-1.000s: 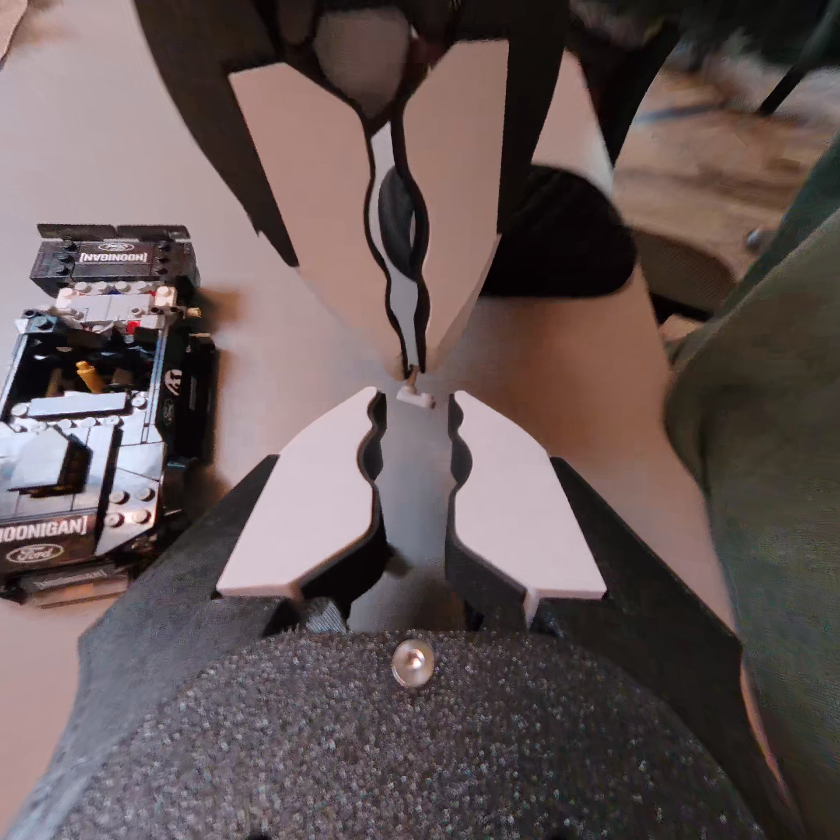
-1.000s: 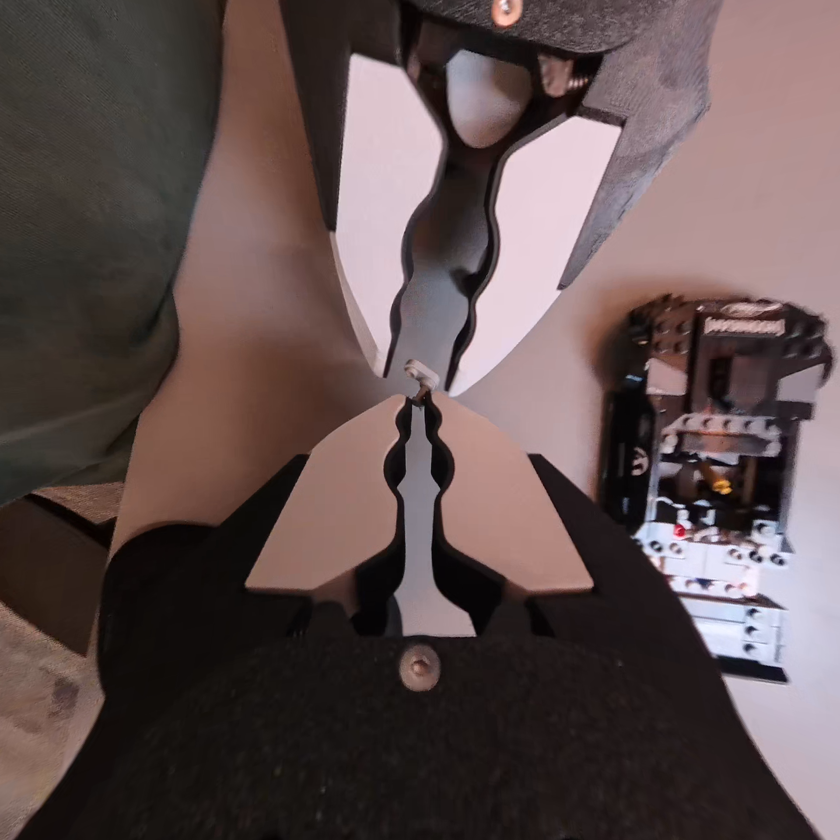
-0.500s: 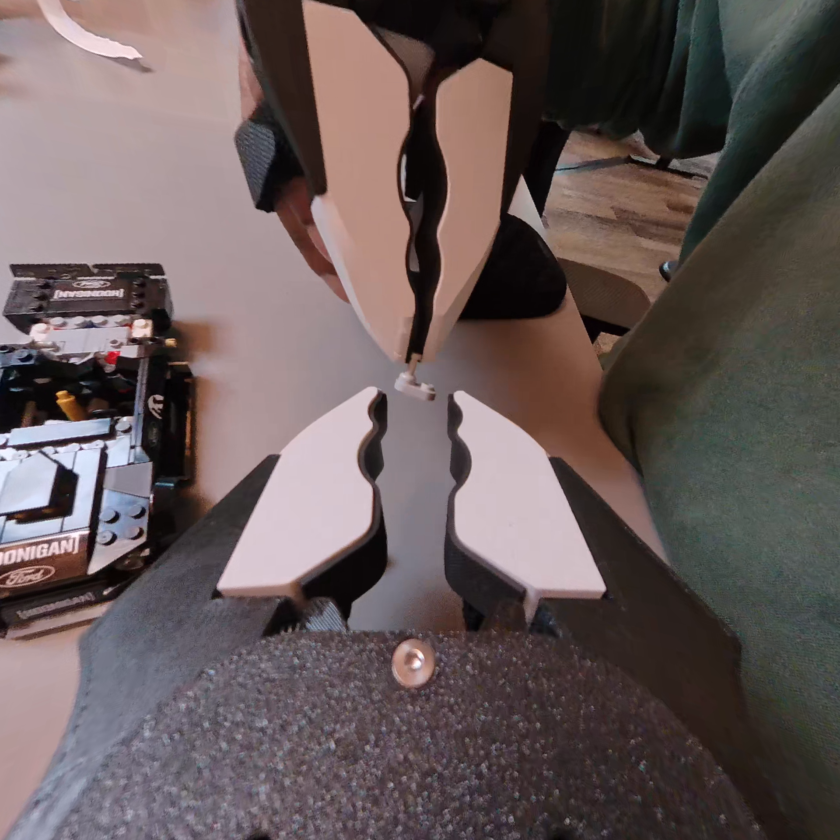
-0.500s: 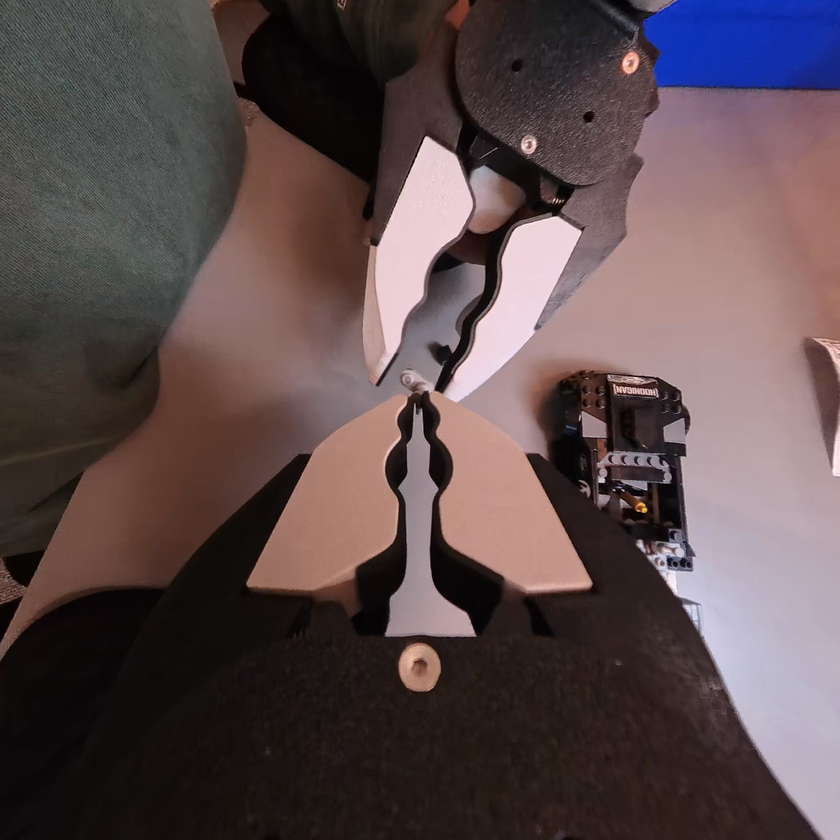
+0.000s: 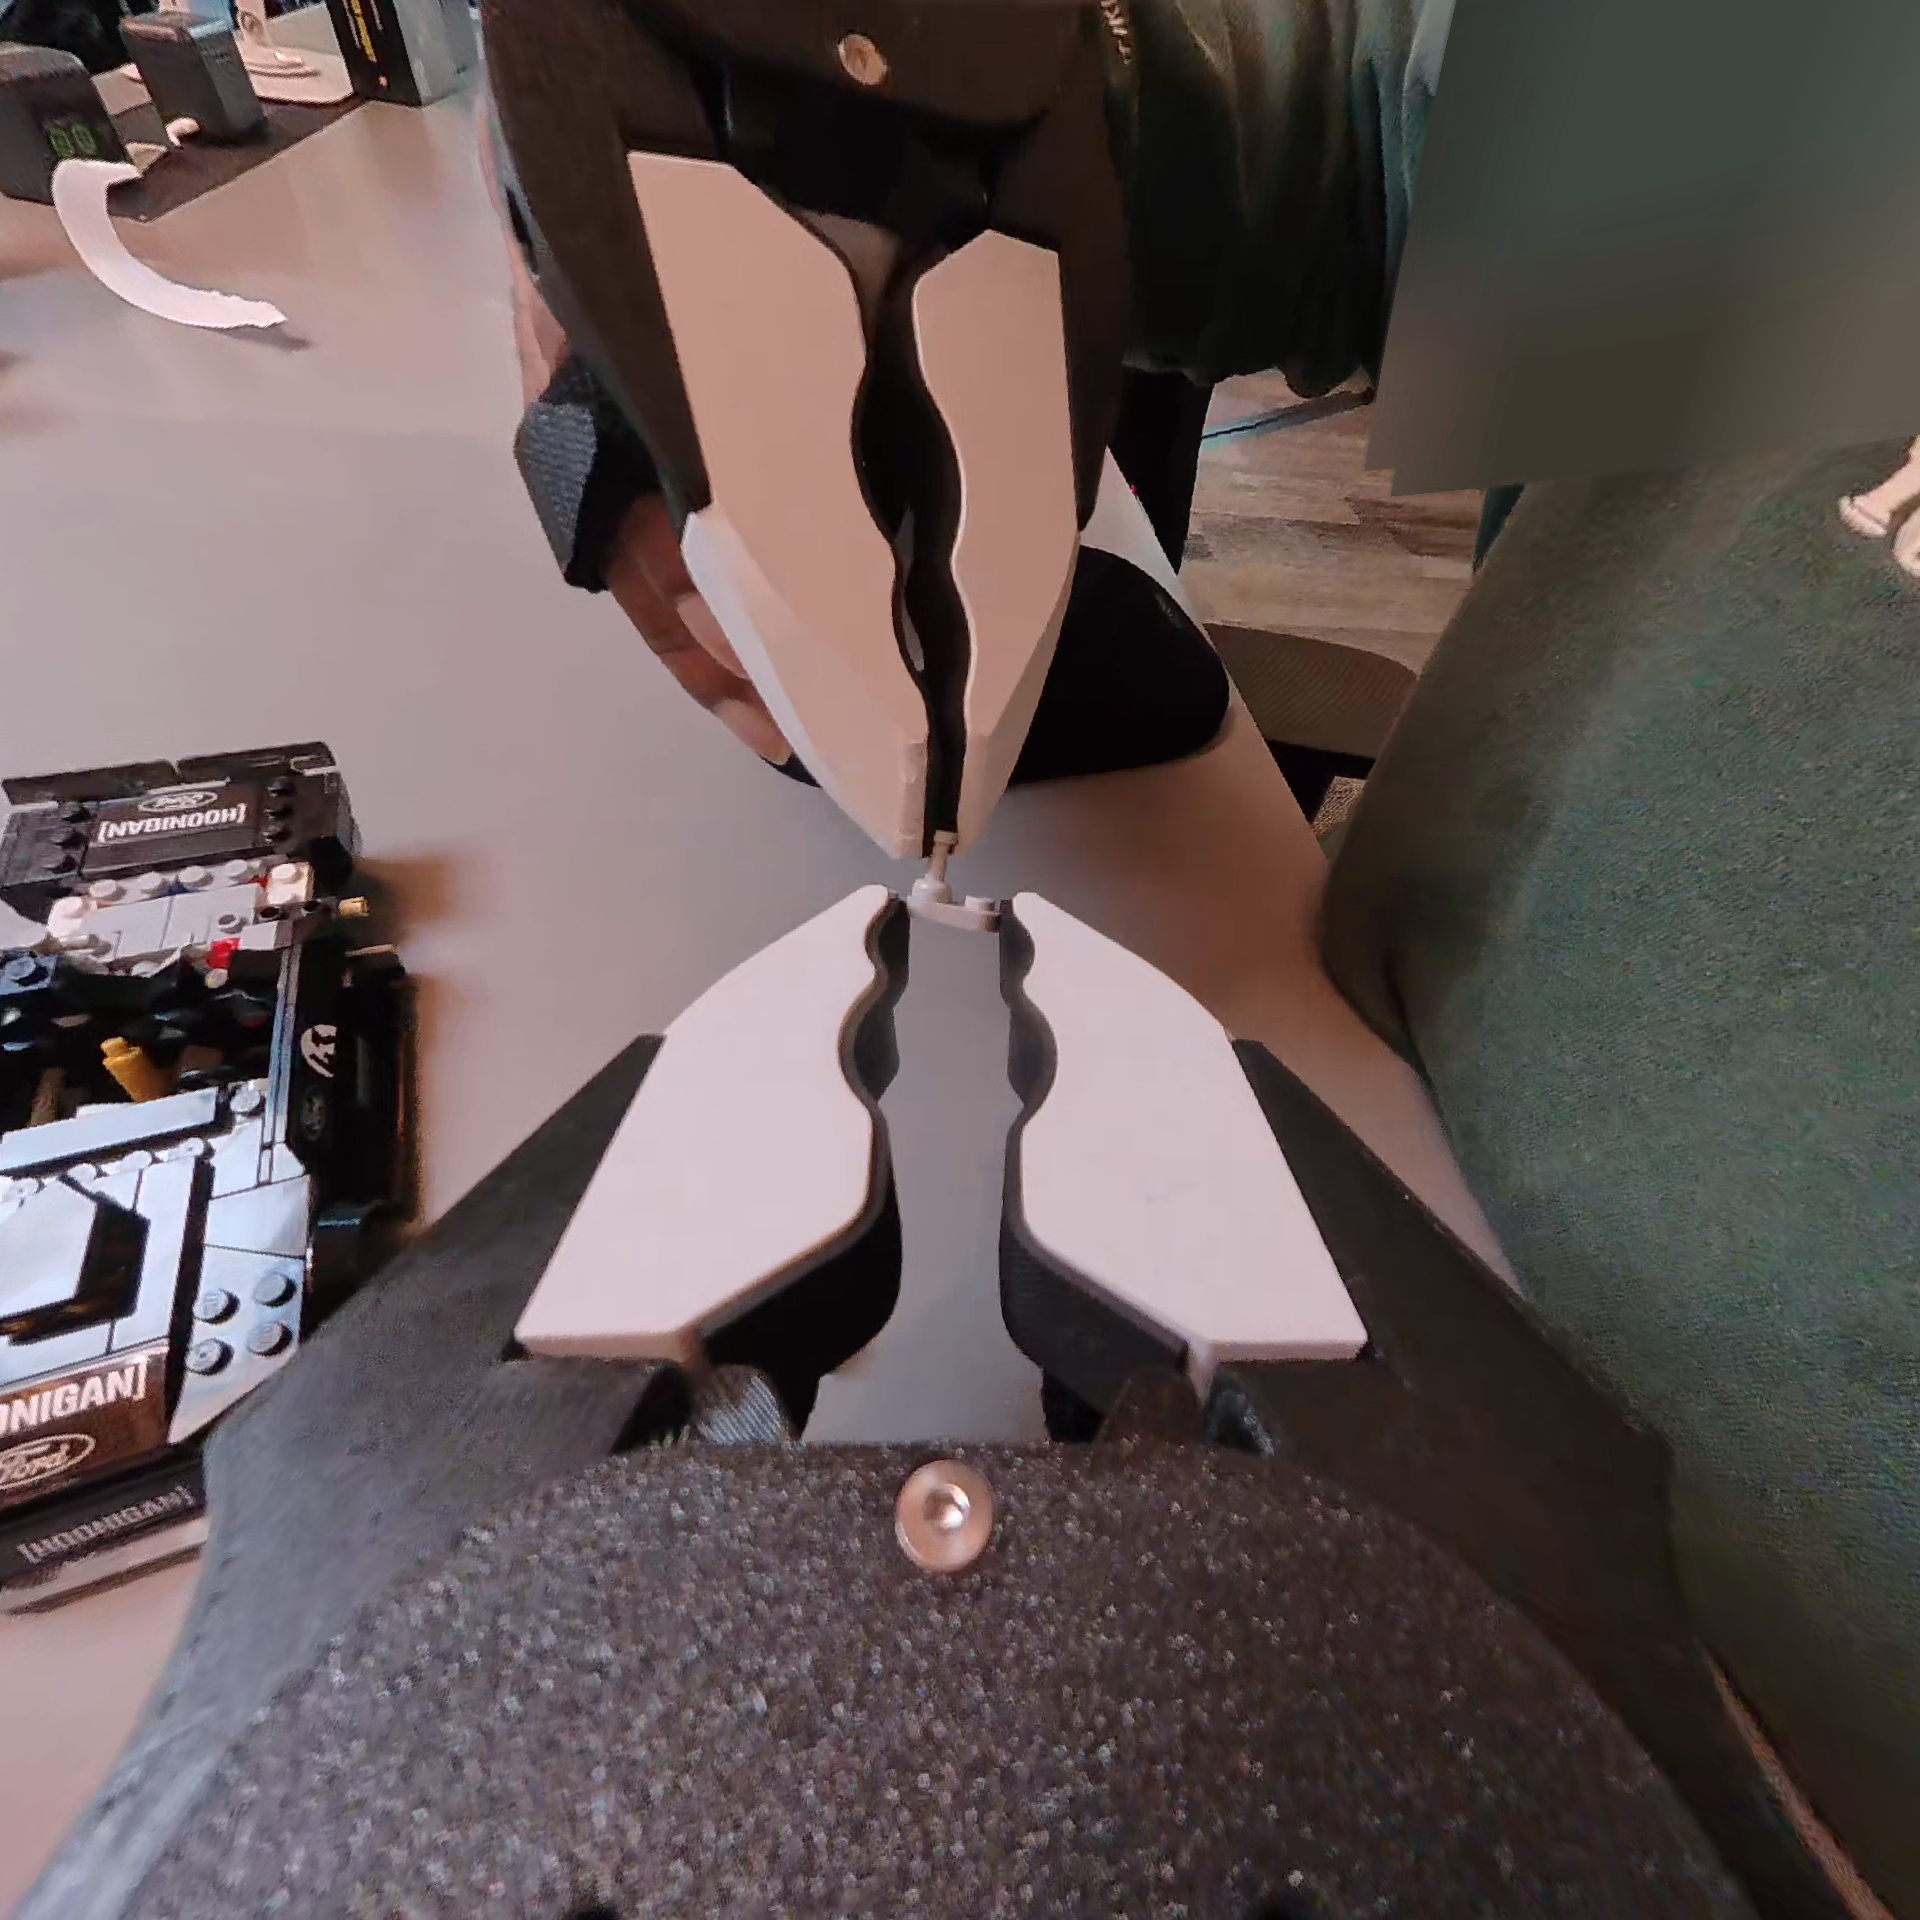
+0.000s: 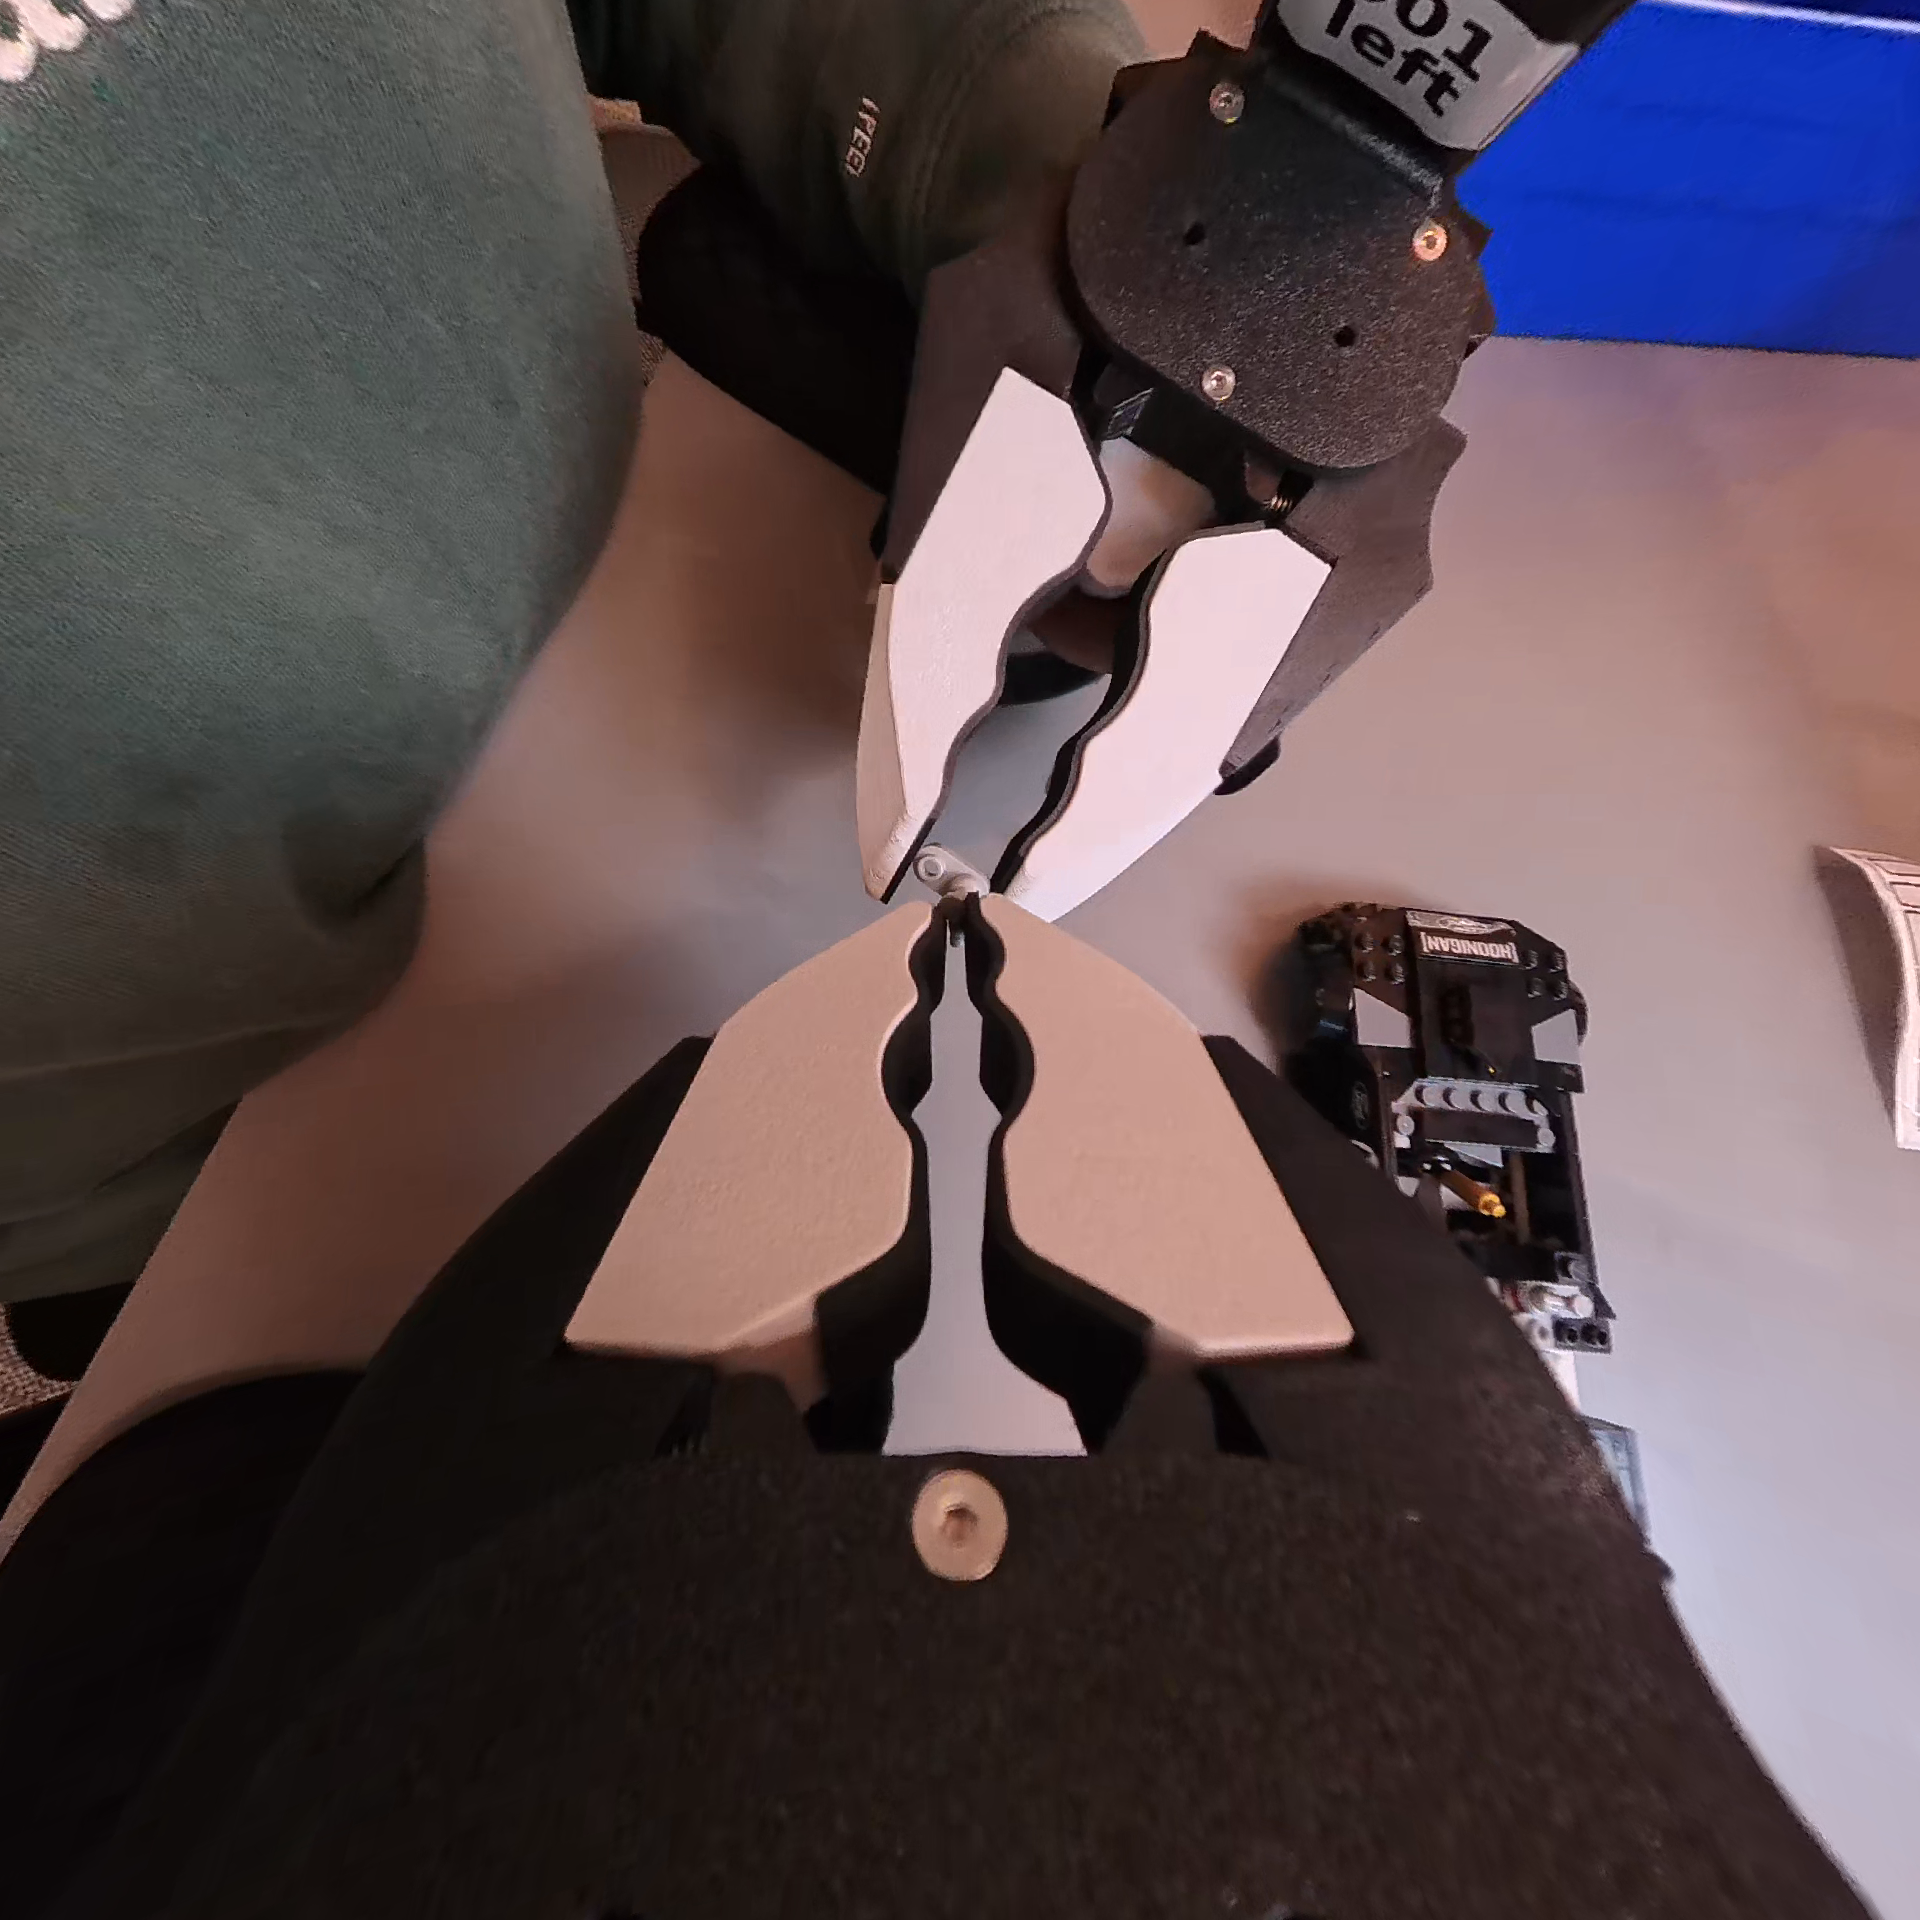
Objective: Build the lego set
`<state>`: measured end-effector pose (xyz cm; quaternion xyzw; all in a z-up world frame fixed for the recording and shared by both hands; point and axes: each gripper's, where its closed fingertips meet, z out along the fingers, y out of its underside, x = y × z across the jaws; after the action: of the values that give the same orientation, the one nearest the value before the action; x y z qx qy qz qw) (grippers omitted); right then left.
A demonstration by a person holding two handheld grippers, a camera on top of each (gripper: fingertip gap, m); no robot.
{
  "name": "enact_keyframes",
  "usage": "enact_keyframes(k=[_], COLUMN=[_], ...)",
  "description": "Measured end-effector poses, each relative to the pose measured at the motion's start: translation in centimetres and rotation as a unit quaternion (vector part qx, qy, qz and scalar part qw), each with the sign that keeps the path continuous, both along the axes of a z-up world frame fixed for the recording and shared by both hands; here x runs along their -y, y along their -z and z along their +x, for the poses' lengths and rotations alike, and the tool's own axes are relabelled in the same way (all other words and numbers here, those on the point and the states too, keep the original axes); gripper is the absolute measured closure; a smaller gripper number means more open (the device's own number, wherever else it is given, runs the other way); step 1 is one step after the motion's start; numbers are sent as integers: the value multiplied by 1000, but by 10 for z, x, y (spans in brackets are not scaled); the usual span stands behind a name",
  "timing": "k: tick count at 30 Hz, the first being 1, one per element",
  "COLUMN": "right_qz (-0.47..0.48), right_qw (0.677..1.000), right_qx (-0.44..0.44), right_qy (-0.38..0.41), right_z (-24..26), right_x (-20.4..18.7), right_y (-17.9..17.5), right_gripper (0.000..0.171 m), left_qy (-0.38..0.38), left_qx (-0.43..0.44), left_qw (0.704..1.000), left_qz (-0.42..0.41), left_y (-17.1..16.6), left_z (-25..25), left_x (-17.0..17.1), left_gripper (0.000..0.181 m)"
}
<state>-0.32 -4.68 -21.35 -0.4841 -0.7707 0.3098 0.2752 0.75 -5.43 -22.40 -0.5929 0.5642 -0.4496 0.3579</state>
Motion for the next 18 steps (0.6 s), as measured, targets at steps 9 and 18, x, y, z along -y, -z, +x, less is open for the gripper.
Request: enact_keyframes(k=[9, 18], right_qz=[-67, -114], right_qw=[993, 973], right_qx=[-15, -35], right_qy=[93, 197], right_z=[1, 2], right_x=[-16, -29], right_y=[2, 2], right_gripper=[168, 168], left_qy=[-75, -143], left_qx=[-40, -56], left_qw=[991, 976], left_qz=[101, 152], left_y=[6, 7], left_z=[2, 3], left_x=[-20, -37], left_gripper=[165, 165])
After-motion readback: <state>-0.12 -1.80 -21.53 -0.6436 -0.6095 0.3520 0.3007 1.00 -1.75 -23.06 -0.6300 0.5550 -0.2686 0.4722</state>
